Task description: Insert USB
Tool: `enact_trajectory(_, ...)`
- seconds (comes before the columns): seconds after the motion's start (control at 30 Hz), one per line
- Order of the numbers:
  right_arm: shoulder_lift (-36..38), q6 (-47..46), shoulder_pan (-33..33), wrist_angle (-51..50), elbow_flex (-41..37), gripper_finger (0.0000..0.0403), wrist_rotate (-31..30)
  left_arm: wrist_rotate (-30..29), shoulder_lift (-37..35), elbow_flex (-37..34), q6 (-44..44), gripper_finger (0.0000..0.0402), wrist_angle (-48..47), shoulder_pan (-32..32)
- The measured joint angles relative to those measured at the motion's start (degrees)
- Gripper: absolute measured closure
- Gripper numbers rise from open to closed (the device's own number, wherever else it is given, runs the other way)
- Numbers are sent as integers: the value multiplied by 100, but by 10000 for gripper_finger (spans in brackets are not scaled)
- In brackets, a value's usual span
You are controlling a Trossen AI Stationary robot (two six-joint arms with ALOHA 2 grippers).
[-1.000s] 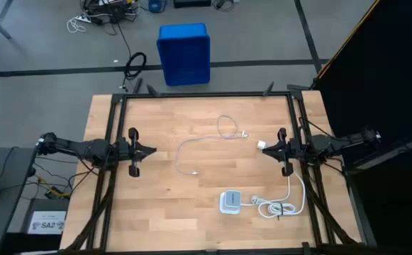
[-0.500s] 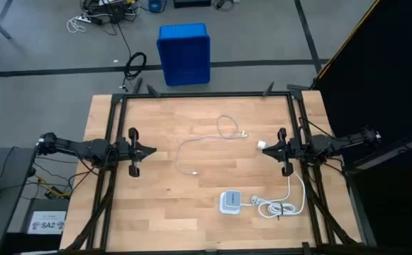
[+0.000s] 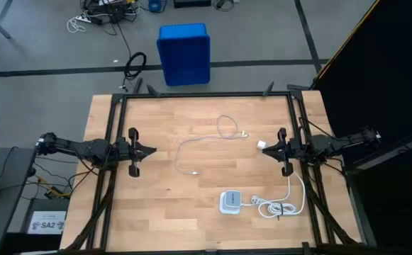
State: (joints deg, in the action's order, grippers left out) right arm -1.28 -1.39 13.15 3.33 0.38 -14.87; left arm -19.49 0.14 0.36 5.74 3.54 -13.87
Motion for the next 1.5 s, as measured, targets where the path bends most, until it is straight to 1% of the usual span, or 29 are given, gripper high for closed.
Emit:
enact_trajectory(0.37,0,0,0,0,0,392,0,2,2,0,0,401,2,-2)
enact_trajectory(0.77,0,0,0,0,0,402,0,0,0,0,-2,401,0,-2)
enact_trajectory(1.03,0,0,0,1,0,393,0,1,1,0,-2,401,-1,-2)
enact_trajectory(1.33,0,0,0,1,0,402,0,0,0,2,0,401,-1,0)
enact_trajectory(1.5,0,0,0,2,0,396,0,0,2,2,-1,401,1,-2)
